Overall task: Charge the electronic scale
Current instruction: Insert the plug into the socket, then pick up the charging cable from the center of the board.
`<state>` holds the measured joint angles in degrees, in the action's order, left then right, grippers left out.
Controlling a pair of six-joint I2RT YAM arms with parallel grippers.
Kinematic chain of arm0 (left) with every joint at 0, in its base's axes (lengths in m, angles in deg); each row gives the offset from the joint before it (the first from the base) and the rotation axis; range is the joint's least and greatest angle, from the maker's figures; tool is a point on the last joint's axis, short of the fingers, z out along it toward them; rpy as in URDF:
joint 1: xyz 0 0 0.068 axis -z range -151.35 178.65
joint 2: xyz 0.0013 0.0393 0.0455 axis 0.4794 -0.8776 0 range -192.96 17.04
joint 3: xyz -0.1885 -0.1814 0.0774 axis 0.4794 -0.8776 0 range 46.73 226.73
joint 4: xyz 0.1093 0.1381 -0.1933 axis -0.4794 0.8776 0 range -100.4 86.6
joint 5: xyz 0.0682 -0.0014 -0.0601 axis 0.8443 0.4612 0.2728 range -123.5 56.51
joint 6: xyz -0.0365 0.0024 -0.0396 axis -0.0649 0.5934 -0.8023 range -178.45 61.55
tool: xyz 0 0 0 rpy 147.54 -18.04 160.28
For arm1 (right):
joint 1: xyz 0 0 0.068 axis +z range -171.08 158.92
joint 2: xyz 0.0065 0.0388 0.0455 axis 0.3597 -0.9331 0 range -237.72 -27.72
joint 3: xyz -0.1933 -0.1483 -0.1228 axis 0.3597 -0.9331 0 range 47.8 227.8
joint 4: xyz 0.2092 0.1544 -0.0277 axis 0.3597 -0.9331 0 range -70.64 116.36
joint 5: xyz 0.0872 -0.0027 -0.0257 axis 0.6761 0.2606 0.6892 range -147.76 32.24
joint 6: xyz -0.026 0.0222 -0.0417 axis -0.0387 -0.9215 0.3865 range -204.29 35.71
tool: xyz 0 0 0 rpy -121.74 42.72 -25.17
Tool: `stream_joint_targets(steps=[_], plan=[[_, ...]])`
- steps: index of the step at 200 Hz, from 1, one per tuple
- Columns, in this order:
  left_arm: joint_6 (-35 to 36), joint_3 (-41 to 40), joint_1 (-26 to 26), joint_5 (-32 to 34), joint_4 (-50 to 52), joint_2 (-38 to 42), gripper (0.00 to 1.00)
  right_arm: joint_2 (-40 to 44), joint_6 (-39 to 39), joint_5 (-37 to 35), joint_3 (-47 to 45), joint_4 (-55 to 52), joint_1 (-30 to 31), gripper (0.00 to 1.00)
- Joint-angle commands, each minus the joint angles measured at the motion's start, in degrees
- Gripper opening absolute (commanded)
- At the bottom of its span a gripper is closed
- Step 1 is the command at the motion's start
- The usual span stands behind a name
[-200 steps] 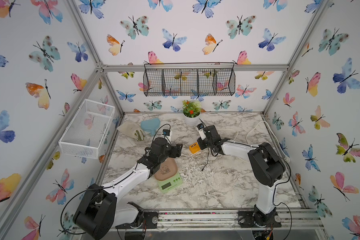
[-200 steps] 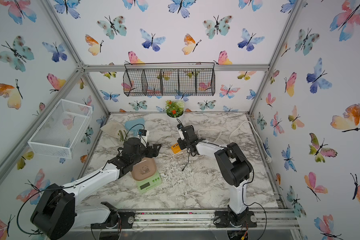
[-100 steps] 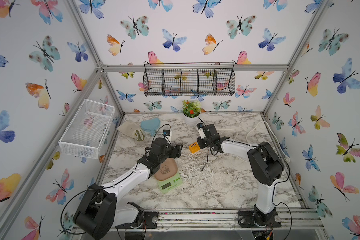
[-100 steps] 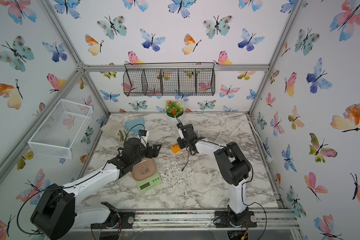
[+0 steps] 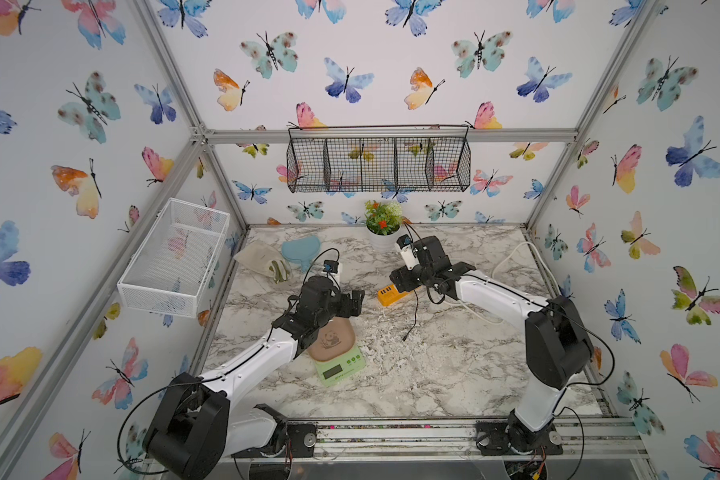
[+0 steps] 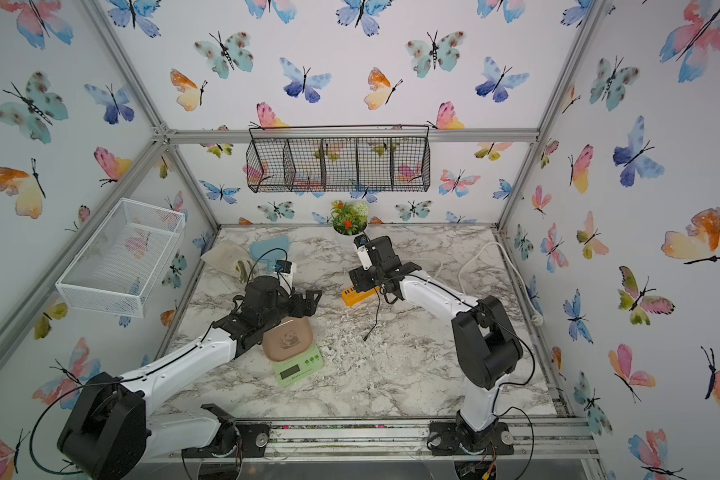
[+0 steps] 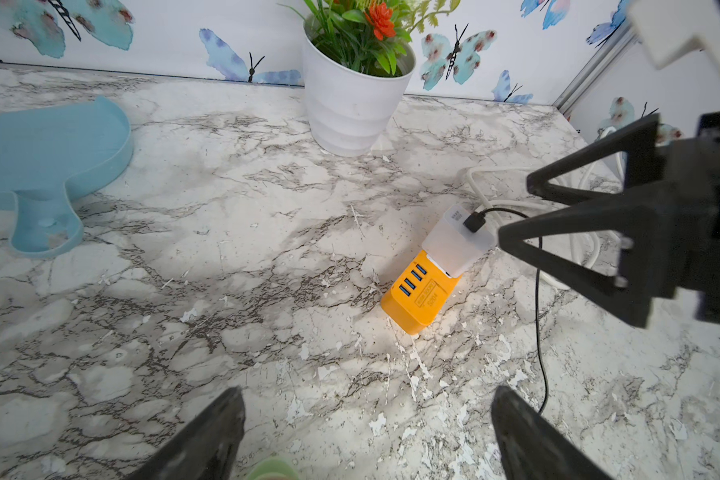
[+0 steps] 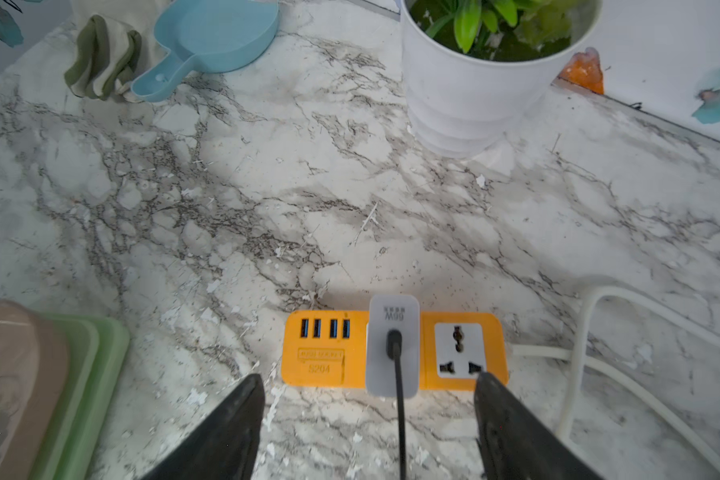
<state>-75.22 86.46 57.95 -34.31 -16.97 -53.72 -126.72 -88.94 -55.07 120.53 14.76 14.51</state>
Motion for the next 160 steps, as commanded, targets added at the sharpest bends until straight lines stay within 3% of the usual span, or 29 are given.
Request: stream_joint_targets(steps=[1, 41, 74, 160], plan=[[-0.19, -0.17, -0.38, -3.84, 0.04, 0.67, 0.93, 4.58, -4.91, 2.72, -6.81, -1.79, -0.17, 0.8], [-1.46, -1.28, 0.48, -9.97, -3.67, -0.32, 0.92, 11.54, -13.11, 9.22, -20.69, 3.94, -0.17, 0.7], [-1.8, -2.17, 3.05, -9.64, -6.18, -0.7, 0.91, 15.28, -20.42, 12.41, -30.96, 13.38, -0.15, 0.66], [-2.37, -3.06, 5.33, -9.57, -8.77, -0.6, 0.88, 10.65, -27.01, 13.15, -35.84, 27.06, -0.16, 0.56]])
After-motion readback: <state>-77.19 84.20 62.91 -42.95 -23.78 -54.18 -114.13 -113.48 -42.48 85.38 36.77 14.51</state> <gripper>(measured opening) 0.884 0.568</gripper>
